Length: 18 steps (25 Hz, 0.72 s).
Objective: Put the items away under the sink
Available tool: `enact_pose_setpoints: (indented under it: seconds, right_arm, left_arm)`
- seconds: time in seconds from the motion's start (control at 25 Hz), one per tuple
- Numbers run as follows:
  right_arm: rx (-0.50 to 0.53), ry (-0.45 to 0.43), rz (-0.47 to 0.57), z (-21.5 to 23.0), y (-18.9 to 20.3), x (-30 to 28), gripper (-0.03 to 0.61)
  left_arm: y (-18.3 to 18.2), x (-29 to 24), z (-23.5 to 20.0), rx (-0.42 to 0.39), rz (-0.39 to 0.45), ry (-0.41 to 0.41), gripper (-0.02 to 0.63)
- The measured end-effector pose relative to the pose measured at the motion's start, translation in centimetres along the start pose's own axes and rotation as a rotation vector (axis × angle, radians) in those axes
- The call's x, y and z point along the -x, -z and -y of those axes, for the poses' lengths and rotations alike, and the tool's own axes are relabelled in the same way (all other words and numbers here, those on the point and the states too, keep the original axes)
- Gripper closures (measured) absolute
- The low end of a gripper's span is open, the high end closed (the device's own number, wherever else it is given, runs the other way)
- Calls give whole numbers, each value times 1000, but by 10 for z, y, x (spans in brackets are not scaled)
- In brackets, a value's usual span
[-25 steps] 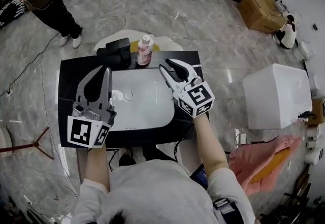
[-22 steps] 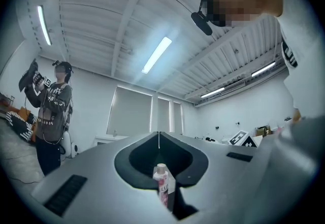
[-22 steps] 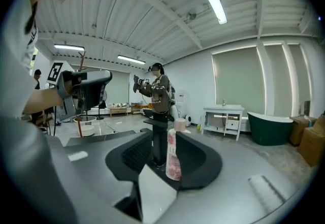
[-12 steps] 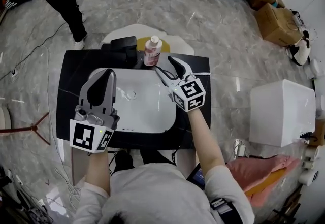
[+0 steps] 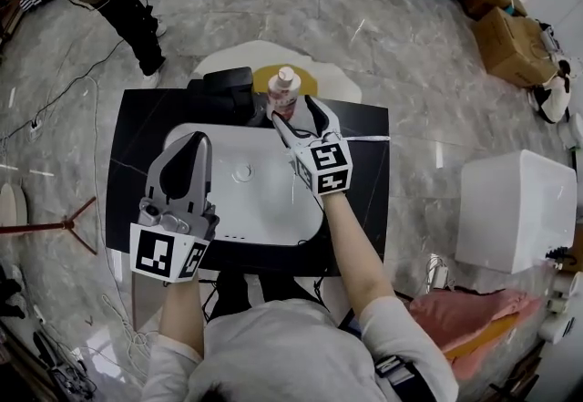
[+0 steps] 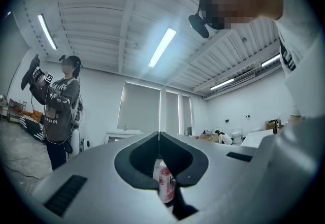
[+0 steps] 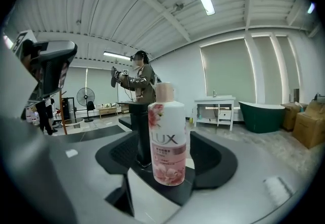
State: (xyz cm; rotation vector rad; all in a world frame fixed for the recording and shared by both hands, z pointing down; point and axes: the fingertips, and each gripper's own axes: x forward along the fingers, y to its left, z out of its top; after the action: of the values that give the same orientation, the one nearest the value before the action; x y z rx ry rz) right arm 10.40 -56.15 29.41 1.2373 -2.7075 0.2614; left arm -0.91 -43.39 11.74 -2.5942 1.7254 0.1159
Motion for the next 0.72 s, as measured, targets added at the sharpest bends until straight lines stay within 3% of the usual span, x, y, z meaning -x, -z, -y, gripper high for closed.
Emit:
enact_pose_setpoints:
  seconds: [0.2, 0.72]
  right_arm:
    - [-21, 58, -1, 4, 8, -15, 227]
    - [-73, 187, 22, 11, 18, -46, 204]
  left_arm:
    - [7, -2, -6, 9, -10, -11, 612]
    - [14, 8, -28, -2, -35, -48, 612]
